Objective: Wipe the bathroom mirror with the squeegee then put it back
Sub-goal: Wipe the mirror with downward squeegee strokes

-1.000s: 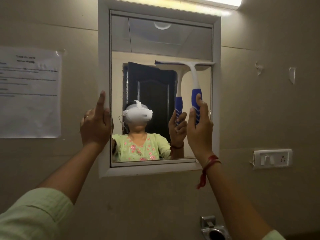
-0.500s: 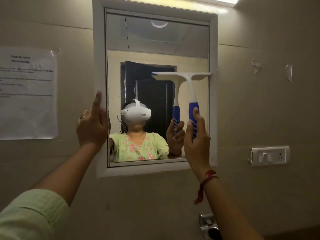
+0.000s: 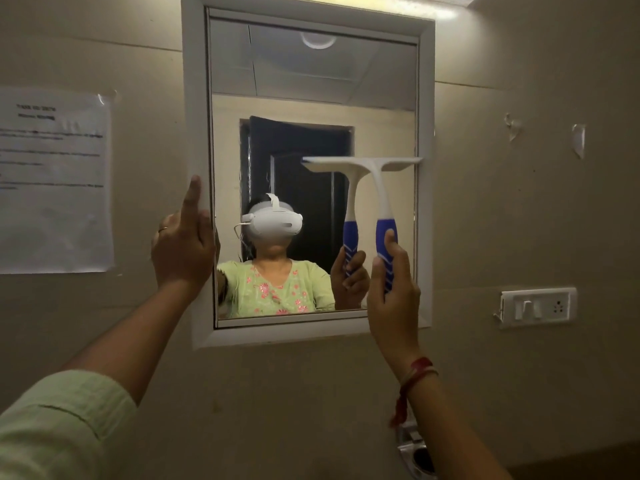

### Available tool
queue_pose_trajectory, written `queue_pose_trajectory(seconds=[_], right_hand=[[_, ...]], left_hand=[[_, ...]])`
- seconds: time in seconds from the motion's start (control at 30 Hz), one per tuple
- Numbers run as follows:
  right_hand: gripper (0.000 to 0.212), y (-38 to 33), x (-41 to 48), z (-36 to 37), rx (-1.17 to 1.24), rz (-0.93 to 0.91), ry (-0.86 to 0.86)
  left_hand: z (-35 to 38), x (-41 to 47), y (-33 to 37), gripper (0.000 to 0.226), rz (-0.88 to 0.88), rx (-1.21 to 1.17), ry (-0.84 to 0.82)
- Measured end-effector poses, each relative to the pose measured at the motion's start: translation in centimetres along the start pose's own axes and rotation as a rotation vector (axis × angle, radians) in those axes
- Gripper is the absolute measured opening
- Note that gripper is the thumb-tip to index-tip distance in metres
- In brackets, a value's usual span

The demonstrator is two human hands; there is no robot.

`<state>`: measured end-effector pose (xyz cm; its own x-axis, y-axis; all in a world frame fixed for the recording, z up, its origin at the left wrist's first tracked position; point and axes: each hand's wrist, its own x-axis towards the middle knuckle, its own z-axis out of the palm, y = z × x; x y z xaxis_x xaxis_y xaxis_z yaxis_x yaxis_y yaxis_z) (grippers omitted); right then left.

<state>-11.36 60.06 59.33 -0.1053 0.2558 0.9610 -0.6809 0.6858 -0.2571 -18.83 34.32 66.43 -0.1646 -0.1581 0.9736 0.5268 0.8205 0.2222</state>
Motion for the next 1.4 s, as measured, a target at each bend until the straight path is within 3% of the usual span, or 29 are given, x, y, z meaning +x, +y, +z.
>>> queue_pose_trajectory(seconds=[0.13, 0.37, 0.63, 0.9, 1.13, 1.4], right_hand=[[0.041, -0.3, 1.9, 0.6, -0.03, 0.009, 0.038], [0.047, 0.9, -4.2, -0.8, -0.002, 0.041, -0.034], [0.042, 0.3, -0.6, -0.6, -0.023, 0.033, -0.011], [0.051, 1.0, -7.6, -1.8, 0.004, 0.115, -0.102], [0.041, 0.4, -3.2, -1.2, -0.004, 0.09, -0.07], [0.049, 0.4, -9.5, -2.4, -0.028, 0.161, -0.118]], left_hand=[[0.0, -0.1, 0.0, 0.05, -0.004, -0.001, 0.0], [0.3, 0.0, -0.3, 0.049, -0.001, 0.0, 0.005], [0.2, 0.0, -0.1, 0.049, -0.01, -0.005, 0.002], [0.1, -0.1, -0.1, 0.049, -0.007, -0.018, 0.0], [0.3, -0.1, -0.2, 0.048, -0.004, -0.021, 0.018], [0.4, -0.1, -0.6, 0.049, -0.002, -0.027, 0.005]])
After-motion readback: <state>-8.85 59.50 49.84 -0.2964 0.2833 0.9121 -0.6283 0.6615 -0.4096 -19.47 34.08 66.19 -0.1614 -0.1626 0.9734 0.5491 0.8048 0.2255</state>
